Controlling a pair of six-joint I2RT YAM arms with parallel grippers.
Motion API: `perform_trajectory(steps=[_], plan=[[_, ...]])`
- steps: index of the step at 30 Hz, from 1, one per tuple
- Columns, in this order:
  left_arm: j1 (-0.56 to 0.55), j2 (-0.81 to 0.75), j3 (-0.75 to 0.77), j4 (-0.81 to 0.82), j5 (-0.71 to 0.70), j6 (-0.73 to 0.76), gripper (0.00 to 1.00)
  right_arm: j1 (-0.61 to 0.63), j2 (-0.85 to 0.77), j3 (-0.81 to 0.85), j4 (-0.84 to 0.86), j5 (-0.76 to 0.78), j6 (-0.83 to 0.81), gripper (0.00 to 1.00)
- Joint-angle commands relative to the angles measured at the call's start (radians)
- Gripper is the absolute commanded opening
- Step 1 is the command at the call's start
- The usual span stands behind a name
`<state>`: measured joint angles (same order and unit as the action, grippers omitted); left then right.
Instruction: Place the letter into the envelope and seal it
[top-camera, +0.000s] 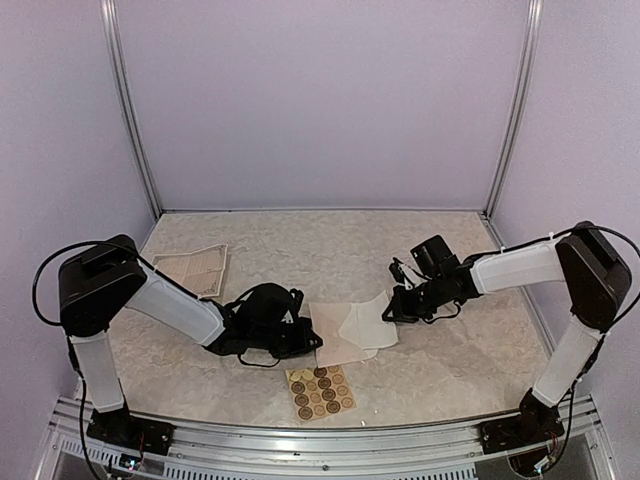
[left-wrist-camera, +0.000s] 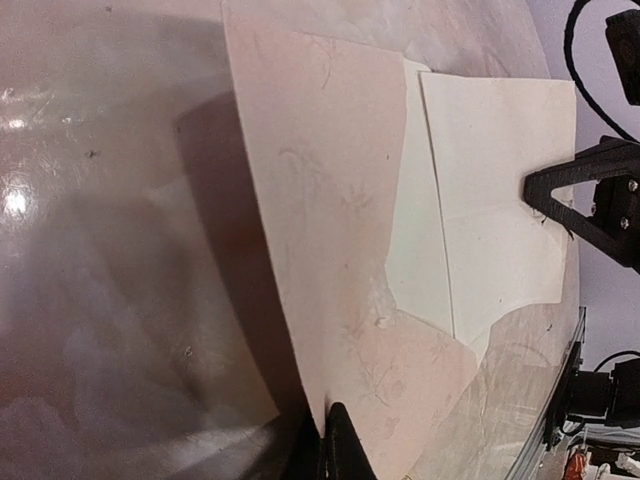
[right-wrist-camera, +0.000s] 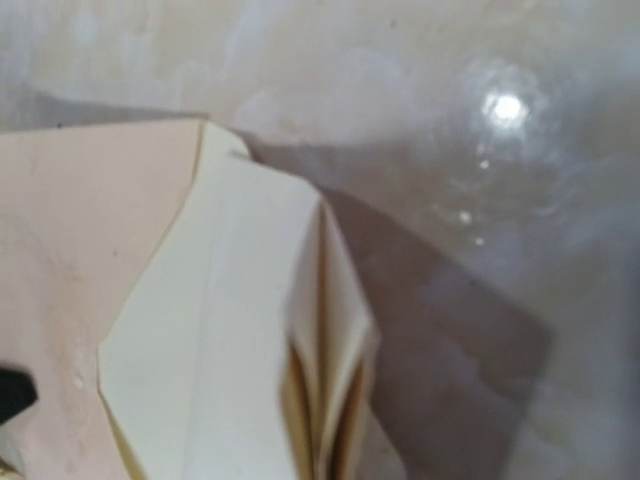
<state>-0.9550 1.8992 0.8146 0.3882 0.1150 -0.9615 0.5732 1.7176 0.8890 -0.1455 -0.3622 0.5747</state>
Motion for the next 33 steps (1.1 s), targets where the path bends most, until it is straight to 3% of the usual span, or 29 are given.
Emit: perform_trajectory(steps=[1,33], plan=[[-0.004,0.001,-0.009,-0.022,-0.015,0.007,0.01,0.005,-0.044,-0.021,-0.018,0.034,0.019,0.0],[-0.024,0.021,0.027,0.009,0.024,0.04,0.02,0.058,0.095,0.079,-0.018,-0.07,-0.008,0.0]])
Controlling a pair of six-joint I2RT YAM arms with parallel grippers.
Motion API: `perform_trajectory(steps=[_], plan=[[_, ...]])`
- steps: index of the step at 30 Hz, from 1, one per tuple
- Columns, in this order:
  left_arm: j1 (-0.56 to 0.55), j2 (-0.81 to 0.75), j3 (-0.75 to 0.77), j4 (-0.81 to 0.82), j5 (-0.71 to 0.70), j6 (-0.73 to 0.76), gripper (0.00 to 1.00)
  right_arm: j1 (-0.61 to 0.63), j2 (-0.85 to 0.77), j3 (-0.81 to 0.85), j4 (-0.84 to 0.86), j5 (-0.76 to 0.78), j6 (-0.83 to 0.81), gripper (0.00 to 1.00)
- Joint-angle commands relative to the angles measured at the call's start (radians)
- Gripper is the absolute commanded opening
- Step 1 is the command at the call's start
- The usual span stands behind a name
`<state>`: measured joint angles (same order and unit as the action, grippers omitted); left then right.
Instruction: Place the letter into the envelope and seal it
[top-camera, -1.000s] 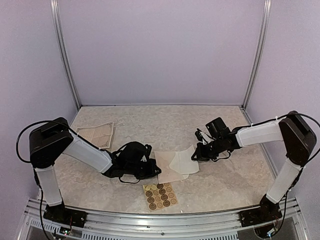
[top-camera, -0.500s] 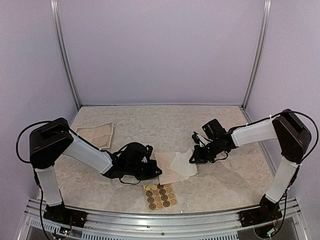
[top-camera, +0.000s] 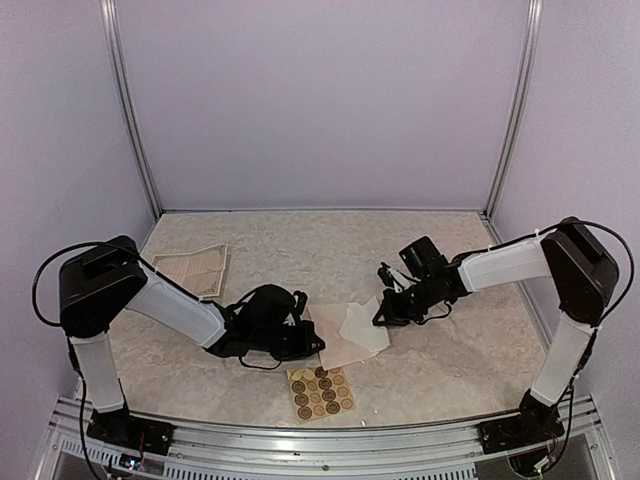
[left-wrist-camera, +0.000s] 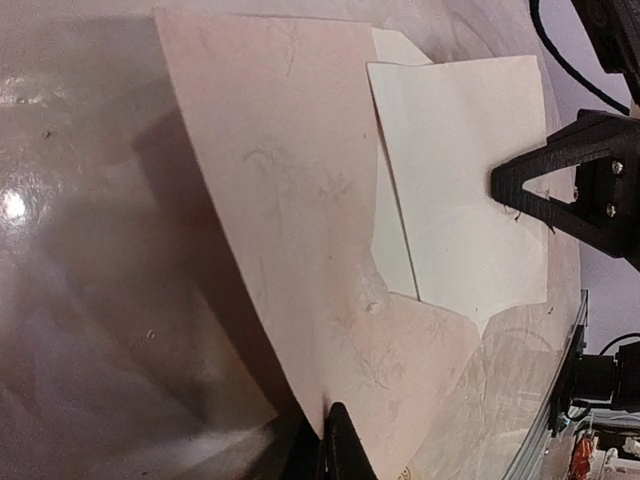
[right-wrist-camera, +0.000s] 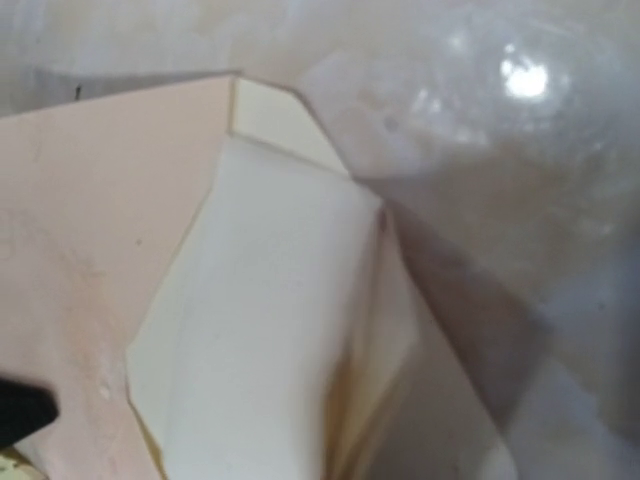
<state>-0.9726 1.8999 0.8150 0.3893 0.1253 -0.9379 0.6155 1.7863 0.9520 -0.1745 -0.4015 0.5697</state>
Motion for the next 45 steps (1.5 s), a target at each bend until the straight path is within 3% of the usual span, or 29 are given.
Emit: perform_trajectory(steps=[1,8,24,37,45], plan=[[-0.007,0.021,0.029,0.008,0.014,0.016,0.02,0.017,0.03,0.015,0.014,-0.035,-0.003,0.0],[-0.007,0.024,0.036,0.007,0.014,0.019,0.02,0.026,0.035,0.022,0.023,-0.048,0.003,0.0],[-0.014,-0.071,-0.051,0.076,-0.045,0.029,0.02,0.021,-0.095,-0.058,-0.026,0.086,0.05,0.0],[-0.06,-0.058,-0.019,0.121,0.015,0.142,0.0,0.021,-0.066,-0.049,-0.005,0.019,0.049,0.0],[-0.068,-0.059,-0.012,0.078,-0.04,0.136,0.0,0.02,-0.067,-0.04,-0.024,0.031,0.046,0.0]])
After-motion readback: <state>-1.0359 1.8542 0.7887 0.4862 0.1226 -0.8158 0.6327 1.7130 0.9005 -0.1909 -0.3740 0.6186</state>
